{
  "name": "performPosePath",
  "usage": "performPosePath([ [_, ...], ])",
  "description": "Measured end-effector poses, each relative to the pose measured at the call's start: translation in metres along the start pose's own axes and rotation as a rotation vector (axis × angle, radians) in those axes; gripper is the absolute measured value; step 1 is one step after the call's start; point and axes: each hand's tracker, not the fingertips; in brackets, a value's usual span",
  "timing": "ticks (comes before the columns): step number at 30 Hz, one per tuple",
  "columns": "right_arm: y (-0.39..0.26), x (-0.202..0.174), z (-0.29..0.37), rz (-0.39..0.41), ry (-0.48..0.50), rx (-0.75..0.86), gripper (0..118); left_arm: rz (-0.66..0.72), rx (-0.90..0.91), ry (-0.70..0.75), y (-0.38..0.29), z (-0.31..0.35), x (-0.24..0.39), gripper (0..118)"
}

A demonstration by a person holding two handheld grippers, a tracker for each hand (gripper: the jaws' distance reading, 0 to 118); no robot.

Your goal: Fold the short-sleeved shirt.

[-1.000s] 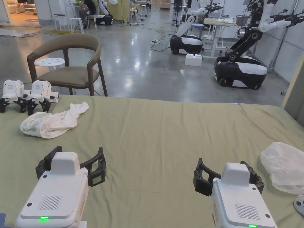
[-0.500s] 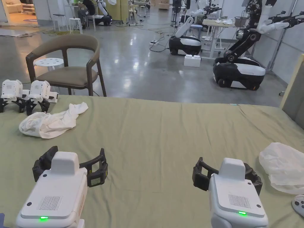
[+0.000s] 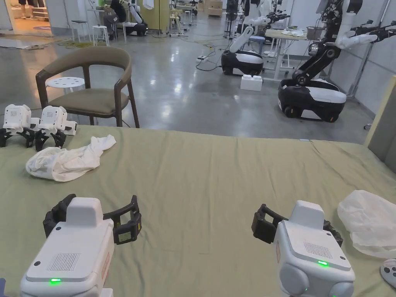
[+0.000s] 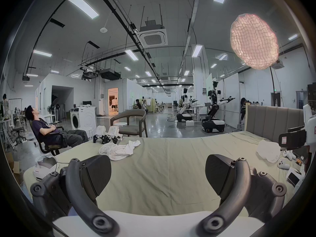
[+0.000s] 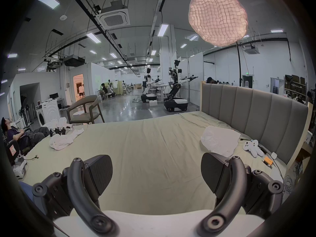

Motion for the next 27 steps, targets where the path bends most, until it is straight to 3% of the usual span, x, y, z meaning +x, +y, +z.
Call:
performPosePath([
  [13, 0.009, -0.004, -0.005, -0.032, 0.024, -0.049, 106, -0.052, -0.008, -0.011, 0.004, -0.006, 0.002, 112],
  [27, 0.012, -0.008, -0.012, 0.012, 0.039, -0.085, 106, -0.041, 0.000, -0.014, 0.008, -0.008, -0.002, 112],
])
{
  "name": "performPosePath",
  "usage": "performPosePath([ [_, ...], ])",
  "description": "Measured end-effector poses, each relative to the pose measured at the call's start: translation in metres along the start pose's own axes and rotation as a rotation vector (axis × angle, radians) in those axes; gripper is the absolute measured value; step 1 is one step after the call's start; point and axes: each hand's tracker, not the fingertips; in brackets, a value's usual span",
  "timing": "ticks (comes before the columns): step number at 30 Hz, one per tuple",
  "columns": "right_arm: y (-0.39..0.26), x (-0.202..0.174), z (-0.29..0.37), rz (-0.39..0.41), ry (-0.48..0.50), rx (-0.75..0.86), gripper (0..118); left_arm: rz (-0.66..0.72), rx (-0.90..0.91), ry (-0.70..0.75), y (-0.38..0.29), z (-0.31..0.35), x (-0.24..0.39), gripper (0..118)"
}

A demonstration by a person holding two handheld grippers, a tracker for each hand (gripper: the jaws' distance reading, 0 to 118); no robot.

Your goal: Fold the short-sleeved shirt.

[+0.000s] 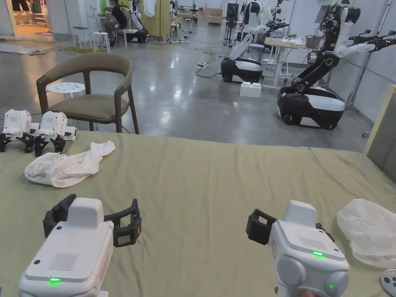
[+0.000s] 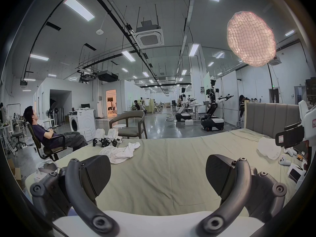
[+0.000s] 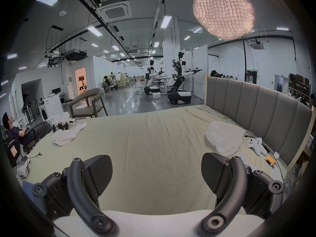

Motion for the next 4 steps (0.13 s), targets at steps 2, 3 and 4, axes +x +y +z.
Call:
performPosePath([
  [2, -0.0016, 0.0002, -0.0005, 0.000, 0.001, -0.002, 107, -0.002, 0.004, 0.000, -0.0002, 0.0001, 0.0001, 112],
  [3, -0.0038, -0.0006, 0.0000, 0.012, -0.012, 0.019, 107, -0.001, 0.013, -0.001, -0.0004, 0.0002, 0.0002, 112],
  [4, -0.0047, -0.0013, -0.0002, 0.026, -0.023, 0.028, 107, 0.001, 0.019, -0.002, -0.0006, 0.0002, 0.0002, 112],
])
